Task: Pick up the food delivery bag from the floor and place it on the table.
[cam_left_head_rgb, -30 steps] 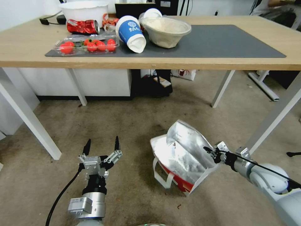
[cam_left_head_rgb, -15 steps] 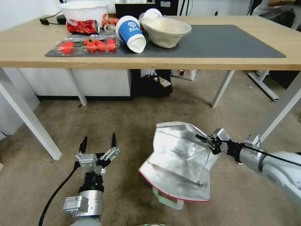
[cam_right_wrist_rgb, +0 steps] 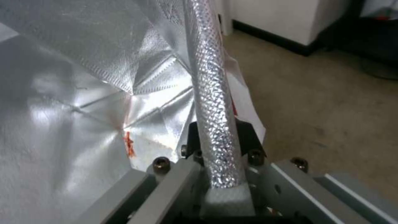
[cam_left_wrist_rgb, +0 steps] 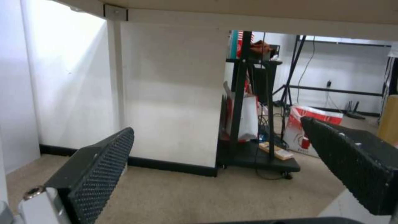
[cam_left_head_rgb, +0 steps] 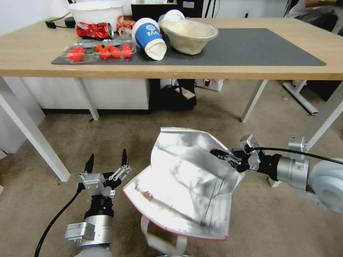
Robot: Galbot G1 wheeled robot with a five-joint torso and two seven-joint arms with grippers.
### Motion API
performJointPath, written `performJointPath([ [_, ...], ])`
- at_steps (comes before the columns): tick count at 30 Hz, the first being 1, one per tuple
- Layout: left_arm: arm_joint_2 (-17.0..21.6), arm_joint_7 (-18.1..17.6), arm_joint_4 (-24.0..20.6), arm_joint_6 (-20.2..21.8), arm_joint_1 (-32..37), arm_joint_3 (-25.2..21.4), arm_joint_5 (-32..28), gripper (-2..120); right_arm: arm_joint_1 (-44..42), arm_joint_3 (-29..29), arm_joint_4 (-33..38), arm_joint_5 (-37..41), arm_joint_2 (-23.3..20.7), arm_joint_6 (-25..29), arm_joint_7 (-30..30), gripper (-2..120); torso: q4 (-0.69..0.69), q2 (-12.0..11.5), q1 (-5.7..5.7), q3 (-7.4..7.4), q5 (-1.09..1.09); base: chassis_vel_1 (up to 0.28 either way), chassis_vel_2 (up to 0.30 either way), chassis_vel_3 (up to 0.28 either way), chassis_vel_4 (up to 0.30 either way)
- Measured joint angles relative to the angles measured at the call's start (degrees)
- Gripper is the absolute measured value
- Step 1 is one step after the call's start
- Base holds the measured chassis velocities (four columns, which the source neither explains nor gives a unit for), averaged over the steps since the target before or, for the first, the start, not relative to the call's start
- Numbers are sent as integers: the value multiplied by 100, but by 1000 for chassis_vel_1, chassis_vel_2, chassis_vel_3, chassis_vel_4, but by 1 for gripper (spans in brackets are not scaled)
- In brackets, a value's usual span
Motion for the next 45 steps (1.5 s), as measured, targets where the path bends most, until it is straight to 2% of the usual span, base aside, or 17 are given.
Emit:
performJointPath([
  [2,-9,3,-17,-3,1,-4,-16,100,7,88,-64,82,-129,23,-294,0,0,0,0,0,0,0,0,0,0],
  [9,-49,-52,-88,20,0,-27,-51,100,51,154,-140,261,-332,80,-676,0,0,0,0,0,0,0,0,0,0],
  [29,-52,-98,-149,1,-4,-58,-248,100,8,72,-118,106,-195,125,-880,0,0,16,0,9,0,0,0,0,0],
  [45,-50,-21,-220,-53,64,-111,-259,100,-9,80,-121,-2,-135,152,-979,0,0,375,24,342,0,0,0,0,0],
])
